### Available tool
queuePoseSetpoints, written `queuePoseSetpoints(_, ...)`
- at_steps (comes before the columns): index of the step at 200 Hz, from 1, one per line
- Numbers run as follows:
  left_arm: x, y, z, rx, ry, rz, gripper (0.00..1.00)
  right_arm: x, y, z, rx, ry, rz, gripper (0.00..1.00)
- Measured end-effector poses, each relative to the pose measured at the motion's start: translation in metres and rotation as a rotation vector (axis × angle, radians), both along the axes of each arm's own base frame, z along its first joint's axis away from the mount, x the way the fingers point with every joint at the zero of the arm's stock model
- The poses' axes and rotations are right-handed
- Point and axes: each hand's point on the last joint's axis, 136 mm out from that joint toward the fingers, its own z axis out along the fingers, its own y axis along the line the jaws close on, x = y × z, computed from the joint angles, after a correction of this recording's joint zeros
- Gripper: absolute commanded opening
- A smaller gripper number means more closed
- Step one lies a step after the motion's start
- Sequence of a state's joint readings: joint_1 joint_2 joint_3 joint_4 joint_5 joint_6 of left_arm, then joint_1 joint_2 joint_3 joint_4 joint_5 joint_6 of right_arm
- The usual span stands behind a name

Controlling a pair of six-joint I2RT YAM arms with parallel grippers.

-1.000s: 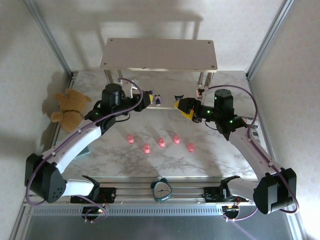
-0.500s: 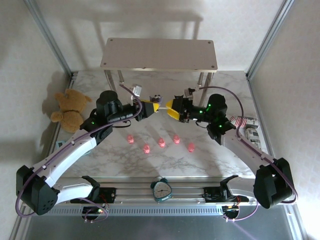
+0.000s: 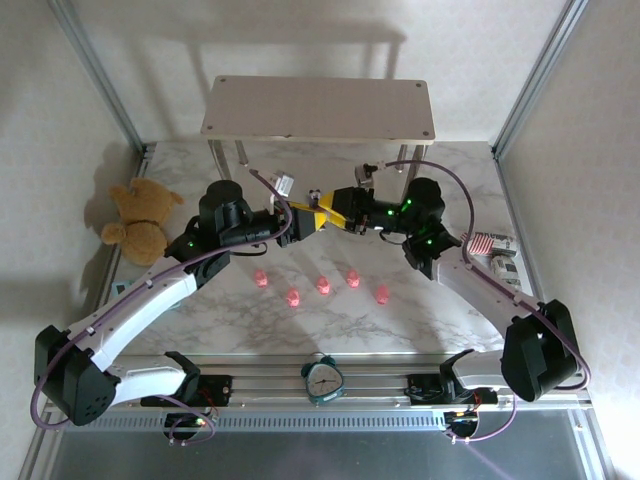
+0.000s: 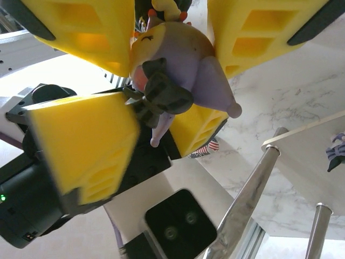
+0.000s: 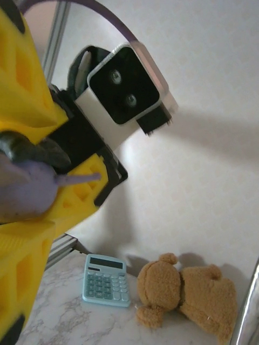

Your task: Place and organize the plastic toys onto the shelf

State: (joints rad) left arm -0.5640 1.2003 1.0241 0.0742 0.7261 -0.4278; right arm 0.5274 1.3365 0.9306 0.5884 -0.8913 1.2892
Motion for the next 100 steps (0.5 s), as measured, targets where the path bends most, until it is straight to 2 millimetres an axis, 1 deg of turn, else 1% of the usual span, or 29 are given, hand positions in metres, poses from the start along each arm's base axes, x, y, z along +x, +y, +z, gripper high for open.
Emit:
queuePoseSetpoints(13, 0.0016, 0.0013, -0.0018, 0.007, 0.004, 0.009, 0.18, 0.0020, 0.0014, -0.0009, -0.001, 0.004, 0.000, 0.35)
queuePoseSetpoints(17, 0.0019, 0.0017, -0.0022, 0.008, 0.005, 0.010, 0.18, 0.0020, 0.0015, -0.0009, -0.002, 0.000, 0.000, 0.30)
queuePoseSetpoints(25, 0.0024, 0.0021, -0.0027, 0.010, 0.007, 0.014, 0.18, 0.0025, 0.0017, -0.0011, -0.002, 0.002, 0.000, 0.27)
queuePoseSetpoints(28, 0.0025, 0.0021, -0.0029, 0.010, 0.008, 0.015, 0.18, 0.0026, 0.0019, -0.0015, -0.003, 0.003, 0.001, 0.23)
queuePoseSetpoints(37, 0.0029, 0.0025, -0.0033, 0.012, 0.009, 0.017, 0.18, 0.0032, 0.0022, -0.0015, -0.004, 0.000, 0.000, 0.19)
queuePoseSetpoints(41, 0.0030, 0.0026, -0.0037, 0.013, 0.010, 0.018, 0.18, 0.0033, 0.0022, -0.0013, -0.004, 0.000, 0.000, 0.14)
queuePoseSetpoints(49, 0.0031, 0.0026, -0.0035, 0.013, 0.010, 0.019, 0.19, 0.0036, 0.0025, -0.0014, -0.006, -0.002, 0.001, 0.11)
queuePoseSetpoints(52, 0.0031, 0.0027, -0.0034, 0.013, 0.009, 0.019, 0.20, 0.0035, 0.0027, -0.0012, -0.007, -0.004, 0.001, 0.07)
queuePoseSetpoints(61, 0.0032, 0.0028, -0.0030, 0.013, 0.008, 0.020, 0.23, 0.0039, 0.0029, -0.0006, -0.010, -0.005, 0.001, 0.06)
queuePoseSetpoints(75, 0.0034, 0.0031, -0.0025, 0.013, 0.005, 0.022, 0.33, 0.0039, 0.0033, 0.0006, -0.014, -0.011, 0.002, 0.05)
queuePoseSetpoints(78, 0.0035, 0.0031, -0.0023, 0.013, 0.005, 0.022, 0.35, 0.0039, 0.0034, 0.0007, -0.016, -0.015, 0.002, 0.00)
queuePoseSetpoints(94, 0.0037, 0.0032, -0.0009, 0.012, -0.001, 0.023, 0.44, 0.0038, 0.0042, 0.0021, -0.023, -0.019, 0.004, 0.00)
queuePoseSetpoints(100, 0.0036, 0.0030, -0.0001, 0.013, -0.005, 0.021, 0.46, 0.0035, 0.0048, 0.0026, -0.027, -0.022, 0.006, 0.00)
